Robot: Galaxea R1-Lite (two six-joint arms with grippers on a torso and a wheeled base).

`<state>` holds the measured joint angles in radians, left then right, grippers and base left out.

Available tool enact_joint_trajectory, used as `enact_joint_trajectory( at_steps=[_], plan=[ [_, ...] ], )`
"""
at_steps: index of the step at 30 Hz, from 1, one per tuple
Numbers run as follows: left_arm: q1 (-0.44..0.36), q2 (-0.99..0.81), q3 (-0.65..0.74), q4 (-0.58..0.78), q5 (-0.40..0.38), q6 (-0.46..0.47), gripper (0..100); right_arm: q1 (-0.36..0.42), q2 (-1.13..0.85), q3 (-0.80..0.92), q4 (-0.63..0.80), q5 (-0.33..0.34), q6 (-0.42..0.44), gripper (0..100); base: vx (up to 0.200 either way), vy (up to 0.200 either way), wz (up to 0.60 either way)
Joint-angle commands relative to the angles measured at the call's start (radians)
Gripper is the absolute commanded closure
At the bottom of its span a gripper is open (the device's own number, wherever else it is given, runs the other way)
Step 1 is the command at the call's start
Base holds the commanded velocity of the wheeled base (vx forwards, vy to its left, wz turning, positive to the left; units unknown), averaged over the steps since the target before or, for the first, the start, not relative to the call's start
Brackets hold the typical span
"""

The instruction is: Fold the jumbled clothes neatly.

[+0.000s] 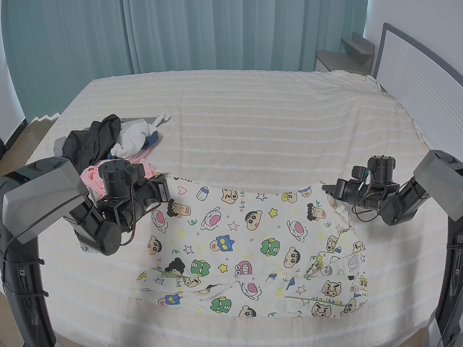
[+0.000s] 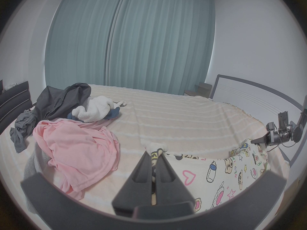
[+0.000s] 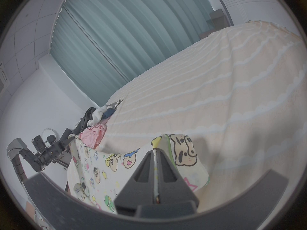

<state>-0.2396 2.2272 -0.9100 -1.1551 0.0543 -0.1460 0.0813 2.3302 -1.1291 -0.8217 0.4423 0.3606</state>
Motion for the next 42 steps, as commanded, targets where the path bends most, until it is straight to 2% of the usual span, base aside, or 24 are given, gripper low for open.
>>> enact_joint_trajectory(
  at_steps=[1,5,9,17,21,23,30,34,42],
  plan=[
    [-0.001,-0.004,0.033,0.012,0.003,0.003,100,-0.009,-0.043,0.061,-0.001,0.036,0.0,100,0.0,0.0,0.0],
    [-0.001,-0.084,0.088,0.138,-0.021,0.008,100,-0.023,-0.092,0.137,0.001,0.095,-0.008,100,0.0,0.0,0.0],
    [-0.003,-0.113,0.099,0.147,-0.053,0.008,100,-0.037,-0.13,0.19,0.003,0.147,-0.019,100,0.0,0.0,0.0],
    [-0.003,-0.147,0.195,0.149,-0.073,0.014,100,-0.064,-0.184,0.328,0.003,0.207,-0.112,100,0.0,0.0,0.0],
    [-0.003,-0.147,0.249,0.144,-0.09,0.028,100,-0.064,-0.187,0.399,0.001,0.21,-0.173,100,0.0,0.0,0.0],
    [-0.004,-0.143,0.298,0.143,-0.093,0.045,100,-0.061,-0.183,0.448,0.001,0.211,-0.233,100,0.0,0.0,0.0],
    [-0.009,-0.139,0.385,0.124,-0.113,0.068,100,-0.058,-0.186,0.523,0.001,0.211,-0.304,100,0.0,0.0,0.0],
    [-0.01,-0.109,0.459,0.071,-0.117,0.088,100,-0.052,-0.181,0.574,0.003,0.208,-0.367,100,0.0,0.0,0.0],
    [-0.018,-0.017,0.554,-0.069,-0.117,0.118,100,-0.04,-0.173,0.617,0.001,0.2,-0.397,100,0.0,0.0,0.0]
  ],
)
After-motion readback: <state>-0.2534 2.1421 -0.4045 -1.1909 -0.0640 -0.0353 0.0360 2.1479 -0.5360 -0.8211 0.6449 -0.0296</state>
